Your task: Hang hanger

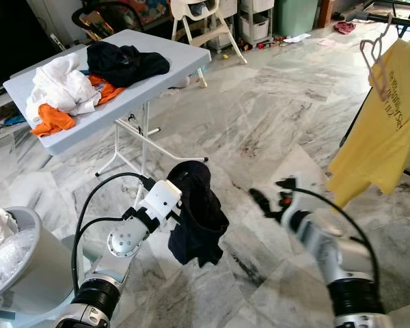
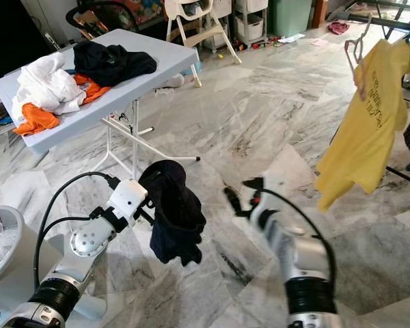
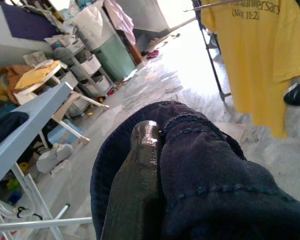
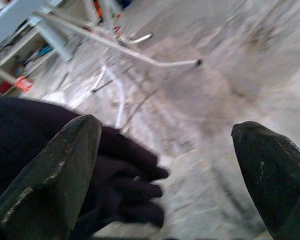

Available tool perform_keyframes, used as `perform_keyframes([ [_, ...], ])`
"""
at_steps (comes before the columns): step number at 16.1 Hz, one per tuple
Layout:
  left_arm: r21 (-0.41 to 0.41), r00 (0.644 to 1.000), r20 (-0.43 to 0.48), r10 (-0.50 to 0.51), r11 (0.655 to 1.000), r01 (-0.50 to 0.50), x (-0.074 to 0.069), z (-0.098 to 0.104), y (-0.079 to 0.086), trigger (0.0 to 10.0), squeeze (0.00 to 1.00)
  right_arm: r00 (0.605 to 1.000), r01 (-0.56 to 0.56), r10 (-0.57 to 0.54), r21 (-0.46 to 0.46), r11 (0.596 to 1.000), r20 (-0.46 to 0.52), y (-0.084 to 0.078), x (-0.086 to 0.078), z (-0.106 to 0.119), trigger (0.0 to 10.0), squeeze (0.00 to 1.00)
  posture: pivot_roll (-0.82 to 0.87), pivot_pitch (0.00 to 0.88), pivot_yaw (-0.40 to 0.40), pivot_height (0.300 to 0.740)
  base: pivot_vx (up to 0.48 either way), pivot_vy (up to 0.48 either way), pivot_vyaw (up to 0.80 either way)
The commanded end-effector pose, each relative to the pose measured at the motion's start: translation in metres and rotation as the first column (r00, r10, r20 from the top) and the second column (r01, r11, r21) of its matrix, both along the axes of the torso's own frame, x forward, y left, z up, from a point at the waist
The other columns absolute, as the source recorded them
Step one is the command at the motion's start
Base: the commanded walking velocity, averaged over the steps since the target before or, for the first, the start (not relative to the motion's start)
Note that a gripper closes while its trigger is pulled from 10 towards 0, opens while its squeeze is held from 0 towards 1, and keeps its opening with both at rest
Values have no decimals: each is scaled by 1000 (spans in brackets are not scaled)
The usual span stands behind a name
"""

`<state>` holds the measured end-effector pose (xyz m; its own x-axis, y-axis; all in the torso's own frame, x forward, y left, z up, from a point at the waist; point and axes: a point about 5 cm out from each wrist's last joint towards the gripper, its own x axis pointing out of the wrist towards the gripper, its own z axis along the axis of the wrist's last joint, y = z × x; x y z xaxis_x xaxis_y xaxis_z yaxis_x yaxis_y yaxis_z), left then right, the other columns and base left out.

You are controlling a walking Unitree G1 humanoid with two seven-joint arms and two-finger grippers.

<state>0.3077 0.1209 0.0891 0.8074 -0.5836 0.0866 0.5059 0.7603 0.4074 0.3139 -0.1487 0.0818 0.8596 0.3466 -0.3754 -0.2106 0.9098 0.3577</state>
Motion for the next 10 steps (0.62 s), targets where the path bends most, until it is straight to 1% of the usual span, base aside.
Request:
perform_keyframes([
  [1,2,1000,28,13,1000,-13,2,4,3,0,0,999,-47,47,46,998,0,15,-1,4,10000,0,-156,59,193,740,0,0,0],
  [2,-5,999,38,9,1000,-8,3,7,0,0,0,998,-67,68,69,995,-14,24,-4,2,10000,0,-154,59,191,740,0,0,0],
  [5,-31,995,94,-23,999,26,4,20,-11,0,0,992,-108,113,102,989,-53,42,-11,-5,10000,0,-154,60,191,740,0,0,0],
  [6,-37,993,110,-31,999,35,4,24,-13,0,0,991,-112,119,111,988,-67,45,-13,-7,10000,0,-153,60,190,740,0,0,0],
  [7,-46,989,143,-46,998,53,4,32,-17,0,0,987,-114,126,115,987,-101,47,-17,-13,10000,0,-153,60,191,740,0,0,0],
  [9,-54,985,167,-48,997,58,6,39,-19,0,0,983,-127,142,130,983,-118,49,-20,-16,10000,0,-150,58,192,740,0,0,0],
  [10,-56,984,171,-48,997,59,6,41,-20,0,0,980,-125,142,125,984,-137,48,-22,-19,9098,0,-147,56,191,740,0,0,0],
])
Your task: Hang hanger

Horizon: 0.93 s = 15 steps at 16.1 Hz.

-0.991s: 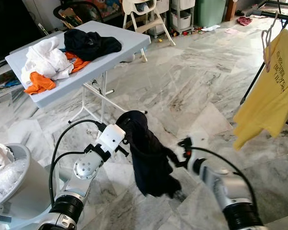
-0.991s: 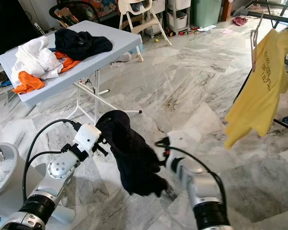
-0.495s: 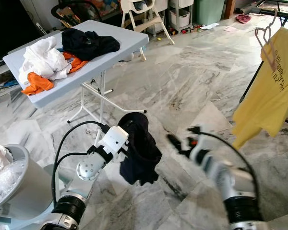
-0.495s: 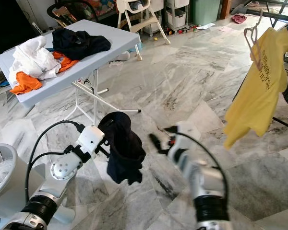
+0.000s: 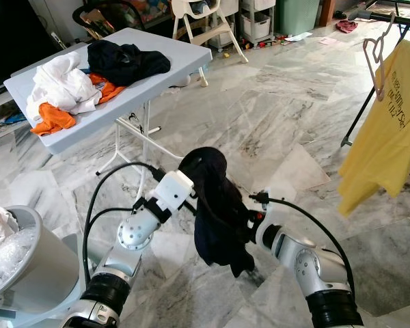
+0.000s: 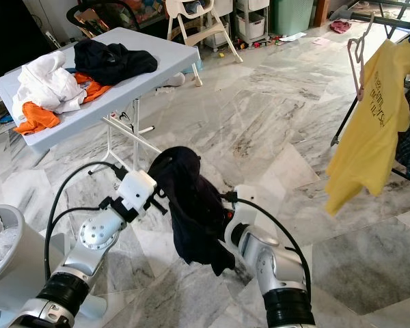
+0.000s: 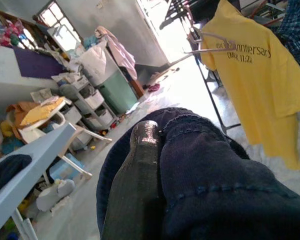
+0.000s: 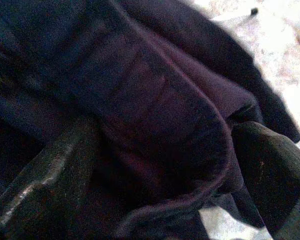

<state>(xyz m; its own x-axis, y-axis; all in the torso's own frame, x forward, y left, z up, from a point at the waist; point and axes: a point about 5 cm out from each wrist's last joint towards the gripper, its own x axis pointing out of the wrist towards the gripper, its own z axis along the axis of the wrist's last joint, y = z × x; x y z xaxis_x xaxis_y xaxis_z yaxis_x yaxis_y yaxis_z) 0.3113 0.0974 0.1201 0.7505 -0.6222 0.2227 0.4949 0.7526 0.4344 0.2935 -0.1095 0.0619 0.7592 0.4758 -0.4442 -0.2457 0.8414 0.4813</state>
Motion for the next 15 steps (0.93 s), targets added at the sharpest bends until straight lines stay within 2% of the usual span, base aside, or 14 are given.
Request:
perform_keyframes([
  [1,-10,999,40,6,1000,-5,3,11,3,0,0,999,-30,30,9,1000,-13,8,-3,-1,9098,0,-146,56,192,740,0,0,0],
  [2,-13,999,45,7,1000,-6,4,13,3,0,0,998,-42,42,-1,999,-38,6,-8,-6,0,0,-146,55,194,740,0,0,0],
  [5,-10,999,50,7,1000,-7,3,14,4,0,0,998,-27,25,-19,999,-65,2,-10,-13,0,0,-145,55,197,740,0,0,0],
  [9,-11,998,57,18,1000,-17,5,17,6,0,0,993,65,-71,-65,996,-93,-14,-7,-20,0,0,-142,52,195,740,0,0,0],
  [13,-8,998,55,39,999,-38,6,18,11,0,0,977,185,-198,-134,974,-86,-41,-1,-23,0,0,-140,51,196,740,0,0,0],
  [15,2,997,47,60,998,-60,8,16,14,0,0,963,253,-265,-173,952,-49,-58,6,-18,0,0,-142,48,197,740,0,0,0],
])
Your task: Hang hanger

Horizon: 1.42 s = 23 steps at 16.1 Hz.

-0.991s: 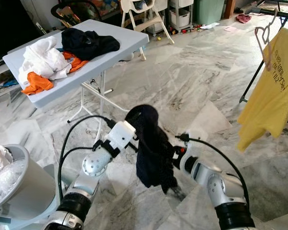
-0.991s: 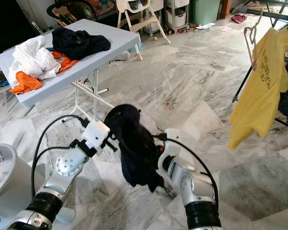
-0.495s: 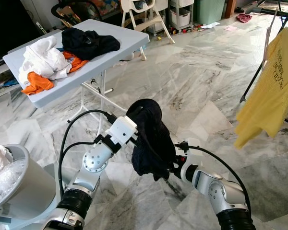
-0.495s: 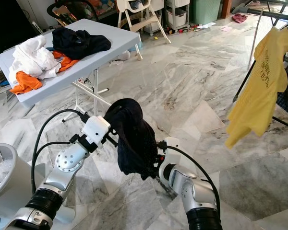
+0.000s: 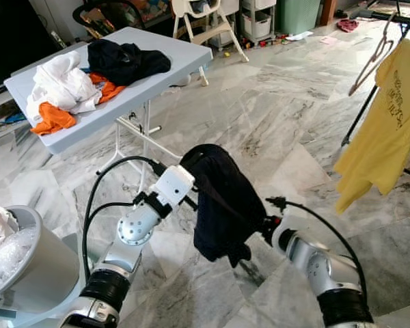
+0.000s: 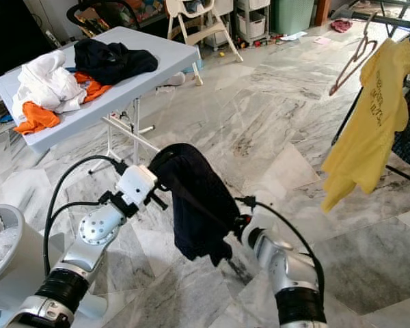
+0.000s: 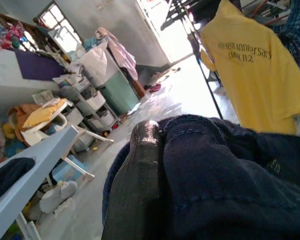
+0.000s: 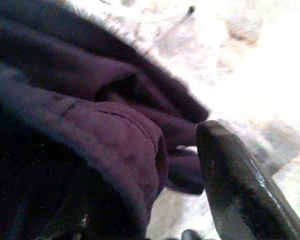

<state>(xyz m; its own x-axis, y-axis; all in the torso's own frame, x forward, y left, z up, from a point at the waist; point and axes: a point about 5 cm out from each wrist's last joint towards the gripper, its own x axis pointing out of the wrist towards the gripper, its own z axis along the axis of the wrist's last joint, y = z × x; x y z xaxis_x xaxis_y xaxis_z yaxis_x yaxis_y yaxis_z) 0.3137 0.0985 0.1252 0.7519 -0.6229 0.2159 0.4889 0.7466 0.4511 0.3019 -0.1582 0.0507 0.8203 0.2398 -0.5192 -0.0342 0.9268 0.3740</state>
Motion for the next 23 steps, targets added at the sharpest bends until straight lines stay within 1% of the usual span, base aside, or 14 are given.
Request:
perform_keyframes([
  [1,-8,997,35,62,998,-62,6,9,15,0,0,997,69,-70,-61,996,-17,-16,1,-3,0,0,-142,49,198,740,0,0,0],
  [2,-4,997,31,65,998,-65,6,7,16,0,0,997,79,-80,-71,994,-8,-19,2,-1,0,0,-143,48,198,740,0,0,0],
  [4,15,997,12,81,997,-81,4,0,19,0,0,994,99,-88,-173,980,66,-35,12,13,0,0,-147,47,197,740,0,0,0],
  [5,21,996,6,90,996,-90,3,-3,21,0,0,992,111,-97,-175,978,85,-41,16,20,0,0,-149,47,196,740,0,0,0],
  [7,26,995,2,95,995,-95,4,-5,21,0,0,989,122,-103,-206,971,103,-47,19,24,0,0,-148,46,193,740,0,0,0],
  [13,47,994,-14,111,993,-110,3,-11,21,0,0,986,104,-62,-283,953,155,-48,25,32,0,0,-152,40,191,740,0,0,0],
  [15,67,993,-24,115,991,-113,3,-16,20,0,0,984,75,-13,-346,935,178,-47,28,37,0,0,-154,38,191,740,0,0,0],
  [17,119,991,-60,119,987,-112,0,-29,18,0,0,955,82,65,-466,881,290,-46,39,62,0,0,-158,36,192,740,0,0,0],
  [18,134,991,-79,110,986,-99,-3,-35,16,0,0,933,107,82,-488,866,350,-45,44,76,0,0,-161,36,191,740,0,0,0],
  [19,150,990,-105,97,985,-81,-6,-42,13,0,0,915,122,98,-499,858,392,-43,48,87,0,0,-162,36,191,740,0,0,0],
  [20,182,988,-144,62,983,-35,-13,-53,5,0,0,890,118,137,-509,853,435,-36,53,102,0,0,-170,37,187,740,0,0,0],
  [21,185,981,-193,18,983,19,-19,-62,-4,0,0,875,108,156,-500,859,458,-29,56,111,0,0,-172,37,185,740,0,0,0],
  [22,163,969,-248,-17,985,59,-22,-68,-12,3569,1000,862,86,190,-507,858,469,-21,56,115,0,0,-179,38,183,740,0,0,0],
  [23,147,962,-270,-35,986,77,-24,-69,-16,10000,1000,858,76,204,-509,857,472,-18,56,115,0,0,-181,39,181,740,0,0,0],
])
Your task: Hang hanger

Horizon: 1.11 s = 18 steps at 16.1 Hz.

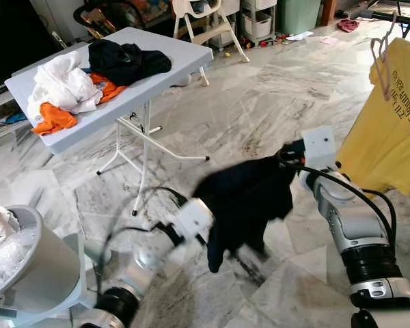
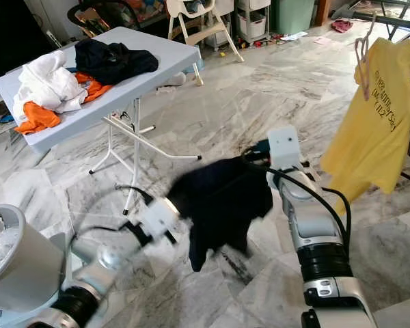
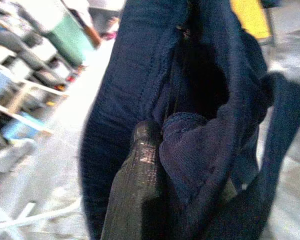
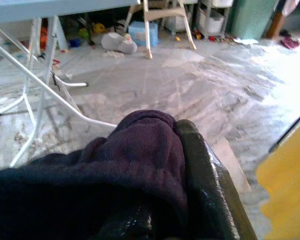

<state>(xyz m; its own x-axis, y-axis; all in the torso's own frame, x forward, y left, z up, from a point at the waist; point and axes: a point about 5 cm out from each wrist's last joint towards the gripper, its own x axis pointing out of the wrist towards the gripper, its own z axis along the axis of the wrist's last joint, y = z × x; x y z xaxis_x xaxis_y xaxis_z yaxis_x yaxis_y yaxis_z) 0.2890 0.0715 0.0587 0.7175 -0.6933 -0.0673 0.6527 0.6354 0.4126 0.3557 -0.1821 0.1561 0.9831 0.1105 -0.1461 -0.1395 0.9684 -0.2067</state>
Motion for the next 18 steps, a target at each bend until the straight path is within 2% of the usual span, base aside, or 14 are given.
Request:
perform_keyframes([
  [1,-1,1000,-15,23,1000,-23,1,-2,7,10000,1000,999,-28,28,-7,1000,39,9,1,8,0,0,-185,38,177,740,0,0,0],
  [2,-39,999,-27,24,999,-25,2,1,3,10000,1000,999,-36,36,-15,999,37,11,-1,6,0,0,-187,38,177,740,0,0,0],
  [3,-112,996,-83,12,994,-21,2,2,-1,10000,1000,998,-52,53,-14,999,45,14,-2,5,0,0,-190,39,178,740,0,0,0],
  [4,-130,995,-97,7,991,-20,2,2,-2,10000,1000,997,-57,57,-13,998,48,15,-2,5,0,0,-190,39,178,740,0,0,0],
  [5,-202,983,-180,20,978,-57,4,0,-3,10000,1000,997,-59,59,-19,998,46,18,-3,4,0,0,-198,44,182,740,0,0,0],
  [6,-301,955,-297,10,948,-104,4,-3,-2,10000,1000,997,-59,61,-34,998,39,22,-5,-1,0,0,-203,46,180,740,0,0,0],
  [8,-330,945,-328,5,936,-120,2,-5,1,10000,1000,998,-53,54,-39,998,35,25,-6,-3,0,0,-212,49,179,740,0,0,0],
  [11,-302,932,-362,4,945,-121,-4,-14,4,10000,1000,999,0,3,-53,999,48,26,-3,-1,0,0,-219,52,163,740,0,0,0],
  [12,-240,952,-305,-5,968,-72,-7,-14,2,10000,1000,998,29,-25,-65,997,62,25,-1,1,0,0,-219,54,160,740,0,0,0],
  [14,-186,962,-253,-104,981,57,-19,-17,-9,10000,1000,994,64,-59,-48,997,96,25,3,7,0,0,-218,55,153,740,0,0,0],
  [16,-131,944,-271,-188,979,157,-31,-25,-17,10000,1000,991,78,-73,-42,996,112,27,7,12,0,0,-216,56,150,740,0,0,0],
  [17,-85,918,-311,-246,969,231,-40,-34,-22,10000,1000,992,71,-67,-33,997,109,30,9,14,0,0,-213,55,150,740,0,0,0],
  [18,-80,913,-321,-254,967,241,-42,-35,-23,10000,1000,992,64,-60,-30,997,108,32,9,14,0,0,-210,54,151,740,0,0,0],
])
